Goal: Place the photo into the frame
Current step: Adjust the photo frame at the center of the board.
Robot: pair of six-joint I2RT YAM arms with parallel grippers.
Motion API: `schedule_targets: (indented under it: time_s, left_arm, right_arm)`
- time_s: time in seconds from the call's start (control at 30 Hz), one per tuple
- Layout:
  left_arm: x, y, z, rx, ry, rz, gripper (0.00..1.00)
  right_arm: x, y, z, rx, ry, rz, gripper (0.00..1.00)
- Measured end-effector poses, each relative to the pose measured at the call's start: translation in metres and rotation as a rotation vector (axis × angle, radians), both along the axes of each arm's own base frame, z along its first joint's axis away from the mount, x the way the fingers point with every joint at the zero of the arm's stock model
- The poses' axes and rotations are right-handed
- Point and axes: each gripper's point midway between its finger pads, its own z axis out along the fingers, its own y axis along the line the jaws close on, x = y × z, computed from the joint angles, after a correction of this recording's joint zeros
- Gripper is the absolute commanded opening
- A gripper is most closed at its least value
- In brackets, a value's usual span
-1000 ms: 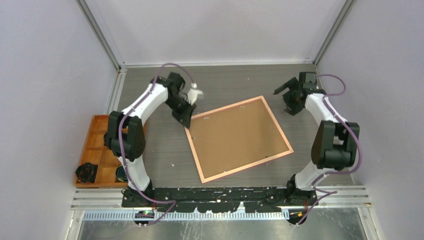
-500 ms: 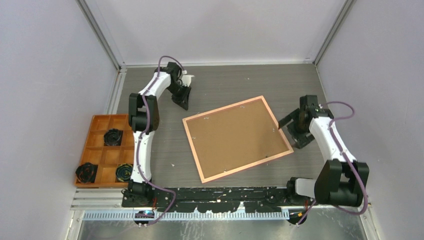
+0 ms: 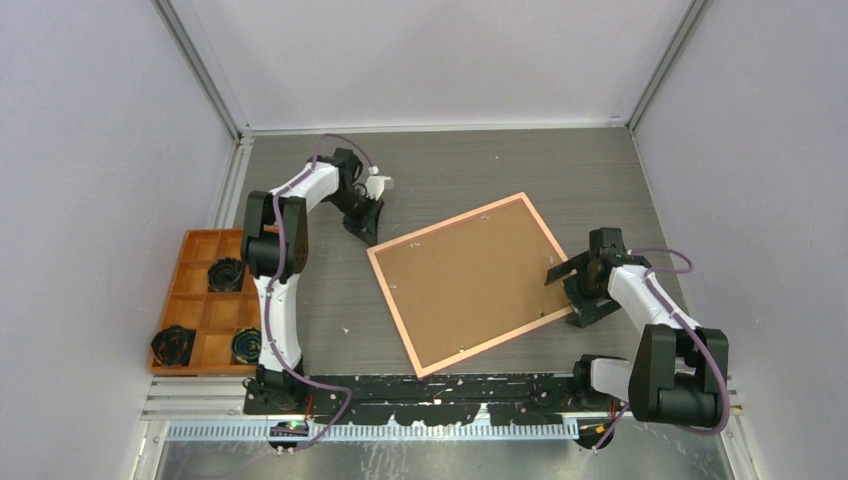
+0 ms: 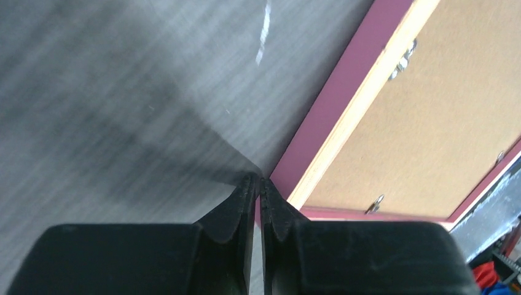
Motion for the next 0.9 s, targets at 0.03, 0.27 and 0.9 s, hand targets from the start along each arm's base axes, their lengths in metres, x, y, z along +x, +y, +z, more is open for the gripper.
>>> schedule_targets:
  time_s: [0.03,0.27,0.9]
  left_arm:
    - [-0.007,0.001,0.000,-0.003,0.006,-0.012,0.11]
    - [-0.059,0.011,-0.001,0.004,0.066,-0.126,0.10]
    - [-0.138,0.023,0.033,-0.135,0.213,-0.145,0.11]
  right_arm:
    - [0.008,-0.001,0.001,0.001,-0.017,-0.001,1.00]
    - [0.080,0.002,0.007,0.070,-0.106,0.010,1.00]
    - [0.204,0.028,0.069,0.053,-0.390,0.231,0.76]
